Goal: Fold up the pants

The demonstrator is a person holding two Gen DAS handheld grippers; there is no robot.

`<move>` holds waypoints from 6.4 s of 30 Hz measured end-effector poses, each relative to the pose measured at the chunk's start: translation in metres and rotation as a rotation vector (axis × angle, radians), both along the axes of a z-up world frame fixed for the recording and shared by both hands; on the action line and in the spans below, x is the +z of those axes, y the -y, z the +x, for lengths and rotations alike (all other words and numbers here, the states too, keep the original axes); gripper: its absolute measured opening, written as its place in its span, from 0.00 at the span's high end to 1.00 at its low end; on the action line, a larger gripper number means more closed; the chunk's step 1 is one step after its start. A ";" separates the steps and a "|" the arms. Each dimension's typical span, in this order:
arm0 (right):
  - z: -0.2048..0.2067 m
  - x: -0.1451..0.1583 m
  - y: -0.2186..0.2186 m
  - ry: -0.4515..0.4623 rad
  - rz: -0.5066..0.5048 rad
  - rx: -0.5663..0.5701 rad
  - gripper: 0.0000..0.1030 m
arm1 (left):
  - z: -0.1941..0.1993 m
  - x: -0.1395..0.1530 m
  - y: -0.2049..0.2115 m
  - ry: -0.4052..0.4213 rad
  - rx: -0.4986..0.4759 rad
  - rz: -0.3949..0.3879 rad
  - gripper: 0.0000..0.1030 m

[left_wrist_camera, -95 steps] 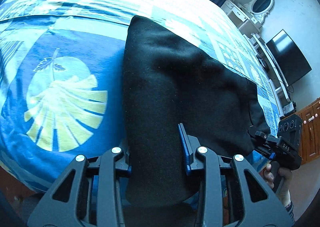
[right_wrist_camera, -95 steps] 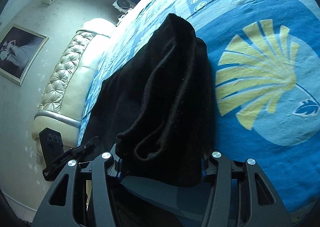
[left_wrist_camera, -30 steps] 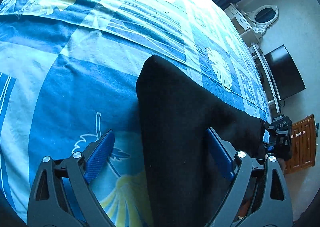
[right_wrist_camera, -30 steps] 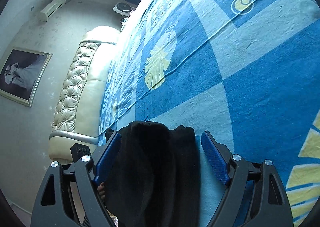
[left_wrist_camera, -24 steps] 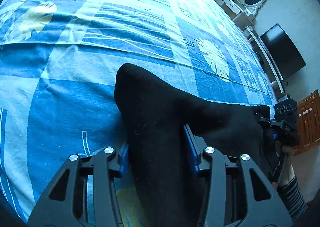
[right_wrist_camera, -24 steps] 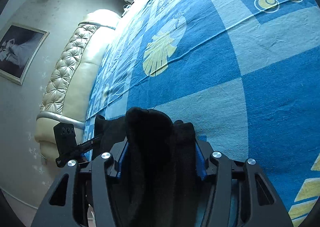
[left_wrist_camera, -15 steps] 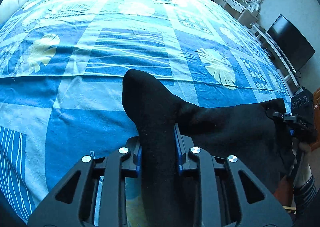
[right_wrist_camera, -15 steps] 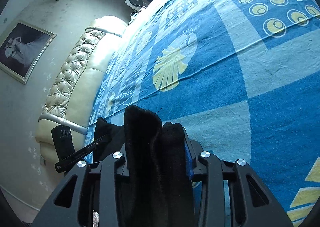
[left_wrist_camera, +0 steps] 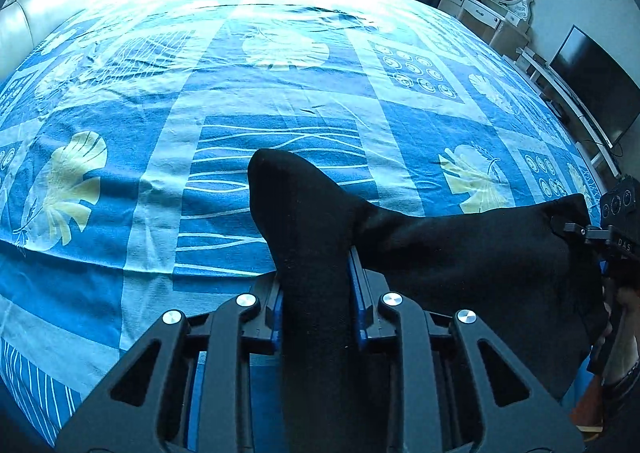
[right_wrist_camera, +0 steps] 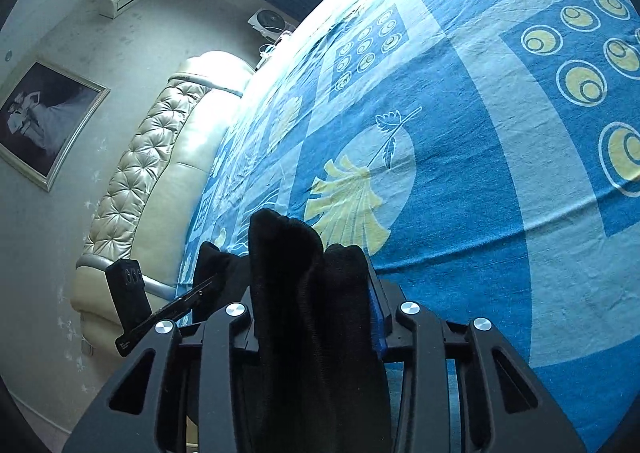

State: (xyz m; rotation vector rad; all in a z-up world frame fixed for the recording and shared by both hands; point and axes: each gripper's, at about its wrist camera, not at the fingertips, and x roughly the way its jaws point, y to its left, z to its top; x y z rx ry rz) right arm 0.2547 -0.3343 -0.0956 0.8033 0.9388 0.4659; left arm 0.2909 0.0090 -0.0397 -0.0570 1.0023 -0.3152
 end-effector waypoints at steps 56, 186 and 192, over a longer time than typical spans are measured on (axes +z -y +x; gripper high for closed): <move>-0.108 -0.008 -0.009 -0.093 0.059 -0.036 0.24 | -0.144 -0.030 -0.053 -0.240 0.104 -0.498 0.28; -0.232 0.048 -0.069 0.015 -0.657 -0.037 0.21 | -0.270 0.035 -0.001 0.139 0.228 0.228 0.11; -0.232 0.045 -0.065 -0.004 -0.654 -0.042 0.21 | -0.272 0.035 0.007 0.154 0.203 0.263 0.10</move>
